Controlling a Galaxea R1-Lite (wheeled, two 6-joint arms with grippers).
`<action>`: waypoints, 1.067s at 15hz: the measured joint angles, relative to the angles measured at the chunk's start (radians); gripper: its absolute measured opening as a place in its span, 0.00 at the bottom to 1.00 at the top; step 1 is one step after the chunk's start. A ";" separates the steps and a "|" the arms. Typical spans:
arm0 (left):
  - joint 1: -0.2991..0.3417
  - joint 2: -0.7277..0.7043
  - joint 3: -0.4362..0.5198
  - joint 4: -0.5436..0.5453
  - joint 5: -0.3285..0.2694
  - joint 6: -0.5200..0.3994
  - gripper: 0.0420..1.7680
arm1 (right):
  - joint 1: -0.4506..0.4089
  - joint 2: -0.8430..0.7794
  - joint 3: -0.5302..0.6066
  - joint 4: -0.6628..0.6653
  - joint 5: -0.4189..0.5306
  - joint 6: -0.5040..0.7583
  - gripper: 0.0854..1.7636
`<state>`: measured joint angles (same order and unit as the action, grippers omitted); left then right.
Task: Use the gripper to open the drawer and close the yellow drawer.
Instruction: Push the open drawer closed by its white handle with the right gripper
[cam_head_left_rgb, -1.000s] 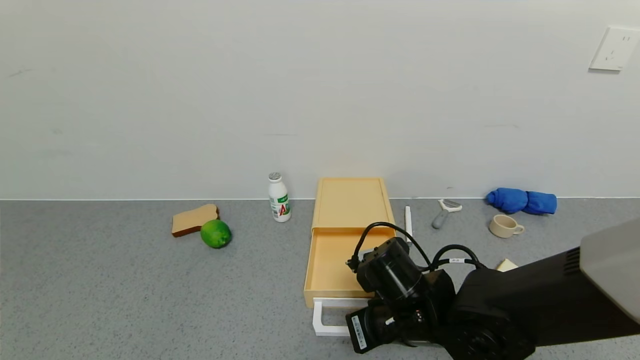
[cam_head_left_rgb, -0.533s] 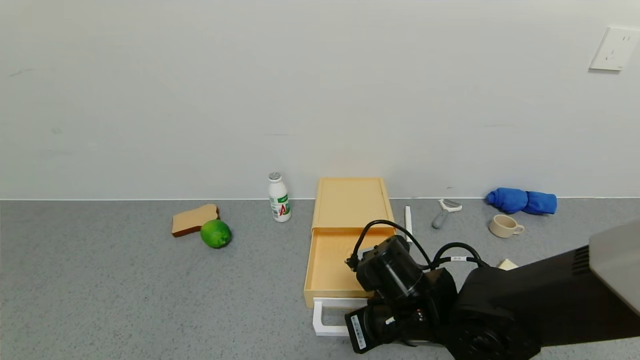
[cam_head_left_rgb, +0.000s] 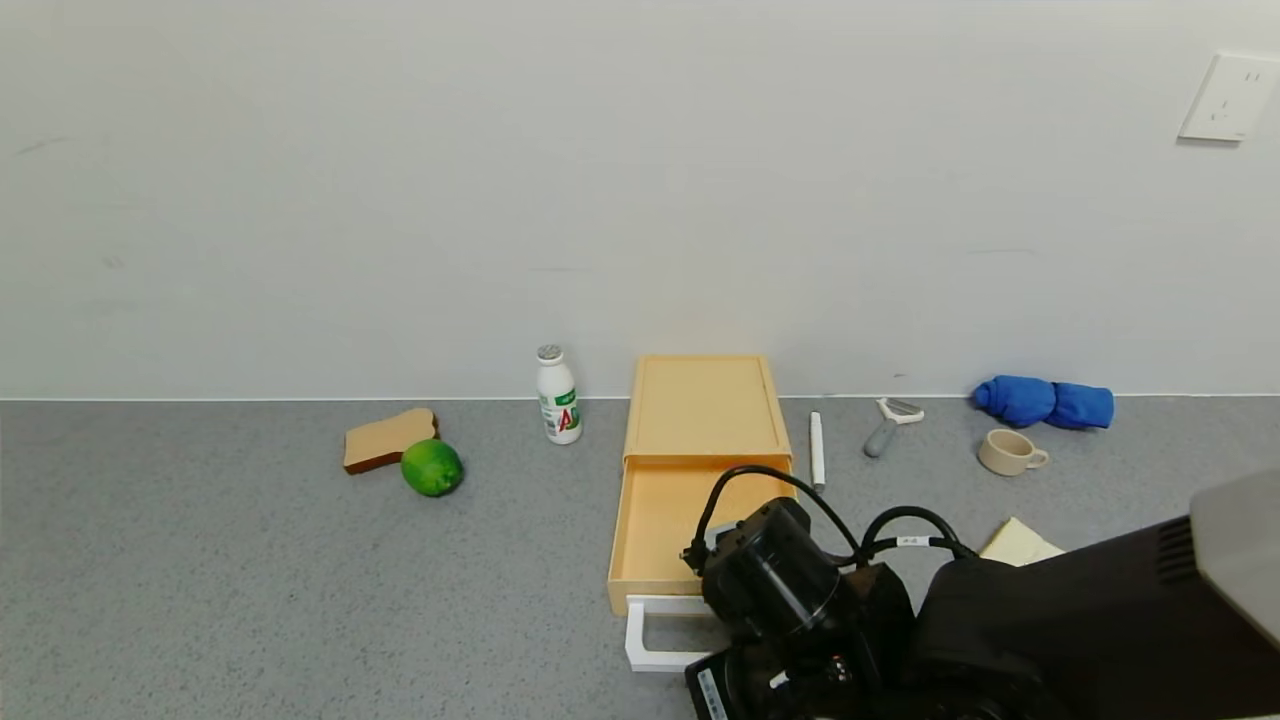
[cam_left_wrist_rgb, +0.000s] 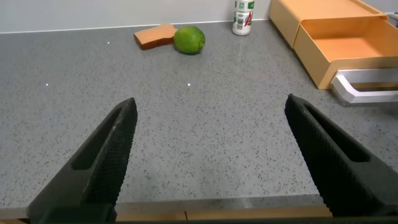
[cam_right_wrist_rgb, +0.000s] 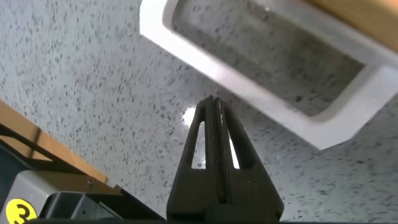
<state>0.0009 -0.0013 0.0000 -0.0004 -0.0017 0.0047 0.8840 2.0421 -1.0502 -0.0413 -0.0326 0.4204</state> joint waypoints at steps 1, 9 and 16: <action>0.000 0.000 0.000 0.000 0.000 0.000 0.97 | 0.004 0.004 0.003 0.000 -0.001 0.000 0.02; 0.000 0.000 0.000 0.000 0.000 0.000 0.97 | 0.022 0.043 0.010 -0.011 -0.055 -0.003 0.02; 0.000 0.000 0.000 0.000 0.000 0.000 0.97 | 0.012 0.060 0.005 -0.046 -0.093 -0.003 0.02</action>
<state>0.0013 -0.0013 0.0000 -0.0004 -0.0017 0.0047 0.8962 2.1017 -1.0453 -0.0870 -0.1260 0.4174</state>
